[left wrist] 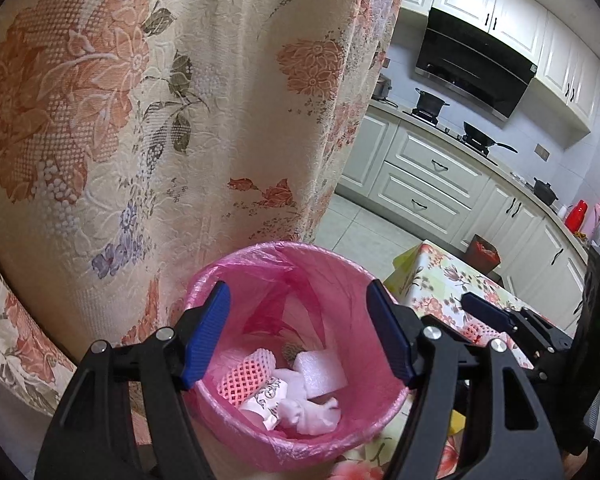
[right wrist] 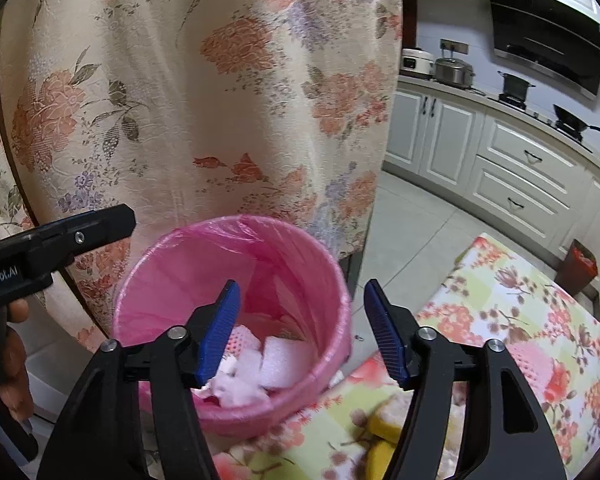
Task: Collect trash
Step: 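Move both tools back over the trash on the table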
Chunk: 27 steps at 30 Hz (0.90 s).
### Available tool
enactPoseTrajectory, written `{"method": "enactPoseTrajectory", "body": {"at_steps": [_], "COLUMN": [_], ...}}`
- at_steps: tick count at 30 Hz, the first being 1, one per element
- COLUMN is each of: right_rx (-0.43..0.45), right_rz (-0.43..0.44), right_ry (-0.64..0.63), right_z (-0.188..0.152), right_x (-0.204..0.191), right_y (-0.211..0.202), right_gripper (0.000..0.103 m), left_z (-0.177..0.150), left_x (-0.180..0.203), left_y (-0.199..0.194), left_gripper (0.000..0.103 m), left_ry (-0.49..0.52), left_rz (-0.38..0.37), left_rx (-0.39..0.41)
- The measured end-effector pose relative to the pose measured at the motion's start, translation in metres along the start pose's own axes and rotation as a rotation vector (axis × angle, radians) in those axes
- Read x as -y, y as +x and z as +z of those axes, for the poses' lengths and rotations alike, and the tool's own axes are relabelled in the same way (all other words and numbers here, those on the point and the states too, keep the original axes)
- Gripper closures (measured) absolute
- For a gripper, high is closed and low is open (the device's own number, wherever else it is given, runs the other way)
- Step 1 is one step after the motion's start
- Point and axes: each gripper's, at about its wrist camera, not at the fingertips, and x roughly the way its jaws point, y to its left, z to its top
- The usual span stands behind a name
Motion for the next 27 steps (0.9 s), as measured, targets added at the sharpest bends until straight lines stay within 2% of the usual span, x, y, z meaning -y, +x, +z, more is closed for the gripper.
{"method": "enactPoseTrajectory", "body": {"at_steps": [9, 27], "right_rx": [0.005, -0.012], "right_rz": [-0.064, -0.212], "right_ry": [0.048, 0.195], "right_z": [-0.026, -0.1], "right_x": [0.031, 0.116], "right_y": [-0.031, -0.096], "right_gripper": [0.039, 0.033], "left_z": [-0.007, -0.035], "left_x": [0.019, 0.085], "left_y": [-0.007, -0.017], "left_gripper": [0.035, 0.035], "left_ry": [0.015, 0.086], "left_rz": [-0.028, -0.109], "left_rx": [-0.003, -0.033]}}
